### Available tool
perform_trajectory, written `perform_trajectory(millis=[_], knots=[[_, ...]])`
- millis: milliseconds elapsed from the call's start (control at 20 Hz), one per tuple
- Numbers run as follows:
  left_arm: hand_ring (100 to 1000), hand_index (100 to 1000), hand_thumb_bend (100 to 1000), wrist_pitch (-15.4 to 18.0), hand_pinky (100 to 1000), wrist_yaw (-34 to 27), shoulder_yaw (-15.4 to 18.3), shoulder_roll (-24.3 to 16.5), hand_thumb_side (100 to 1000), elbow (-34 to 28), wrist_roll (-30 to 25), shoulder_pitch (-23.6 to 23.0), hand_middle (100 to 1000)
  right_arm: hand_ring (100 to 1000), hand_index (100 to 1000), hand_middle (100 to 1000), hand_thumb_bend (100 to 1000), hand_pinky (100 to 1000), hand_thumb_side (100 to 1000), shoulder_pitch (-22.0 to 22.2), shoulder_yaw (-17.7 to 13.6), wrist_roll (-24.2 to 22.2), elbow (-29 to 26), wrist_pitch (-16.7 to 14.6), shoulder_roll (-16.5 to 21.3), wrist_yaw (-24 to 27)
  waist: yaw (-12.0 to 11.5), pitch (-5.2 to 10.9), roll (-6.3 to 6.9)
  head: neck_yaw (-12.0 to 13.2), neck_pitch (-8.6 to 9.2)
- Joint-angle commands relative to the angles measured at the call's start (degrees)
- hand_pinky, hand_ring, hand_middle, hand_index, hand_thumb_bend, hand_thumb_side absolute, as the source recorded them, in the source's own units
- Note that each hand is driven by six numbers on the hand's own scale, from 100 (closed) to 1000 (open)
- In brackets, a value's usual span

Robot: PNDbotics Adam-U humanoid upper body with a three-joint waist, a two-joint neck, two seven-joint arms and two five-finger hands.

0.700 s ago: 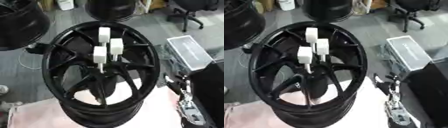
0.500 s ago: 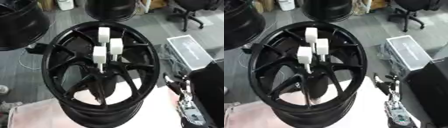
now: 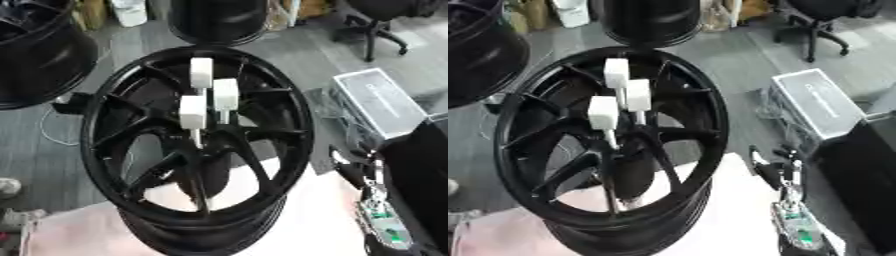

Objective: Pull the pin out of the wheel hub.

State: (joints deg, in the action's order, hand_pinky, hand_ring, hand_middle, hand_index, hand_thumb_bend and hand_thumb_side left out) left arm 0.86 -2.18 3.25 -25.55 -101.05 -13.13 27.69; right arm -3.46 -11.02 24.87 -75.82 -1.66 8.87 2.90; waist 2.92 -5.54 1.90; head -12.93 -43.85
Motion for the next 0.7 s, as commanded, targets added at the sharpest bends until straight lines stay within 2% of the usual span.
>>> perform_trajectory(millis=[50,150,200,300,450,700], knots=[[459,772,386,2.7,428,3.0,-4.3,-6.2,638,2.8,-2.9,4.1,719,483,860,690,443,519,190,-0.2,0.3,-0.4,-0.9,0.1,1.7,-0.5,0.2,0.84,0.1,0.4,-0.26],[459,772,386,4.6,428,4.9,-7.4,-9.3,638,5.8,-4.8,7.2,719,483,860,690,443,519,190,-0.2,0.3,-0.4,-0.9,0.1,1.6,-0.5,0.1,0.73,-0.09,0.4,-0.27],[455,799,422,5.6,449,5.8,-8.9,-10.8,596,6.7,-5.7,8.7,735,480,860,690,443,516,189,-0.2,0.5,-0.6,-0.8,0.2,1.7,-0.6,0.5,0.87,0.2,0.7,-0.27],[451,801,421,7.4,450,7.6,-11.8,-13.7,583,7.0,-7.5,11.6,735,479,860,691,444,514,189,-0.4,1.4,-1.4,-0.8,0.3,2.3,-0.9,2.2,1.02,0.99,1.9,-0.27],[441,787,422,10.1,446,10.3,-16.2,-17.0,569,6.4,-10.2,16.1,716,476,860,690,444,512,189,-0.7,1.9,-2.1,-0.9,0.3,2.5,-1.2,3.7,0.89,1.2,2.8,0.04],[432,775,426,14.8,439,15.1,-24.0,-11.7,567,12.3,-15.0,23.7,700,475,860,690,447,511,182,-0.4,1.5,-1.8,-0.9,0.4,2.5,-1.1,3.4,1.02,1.25,2.1,0.25]])
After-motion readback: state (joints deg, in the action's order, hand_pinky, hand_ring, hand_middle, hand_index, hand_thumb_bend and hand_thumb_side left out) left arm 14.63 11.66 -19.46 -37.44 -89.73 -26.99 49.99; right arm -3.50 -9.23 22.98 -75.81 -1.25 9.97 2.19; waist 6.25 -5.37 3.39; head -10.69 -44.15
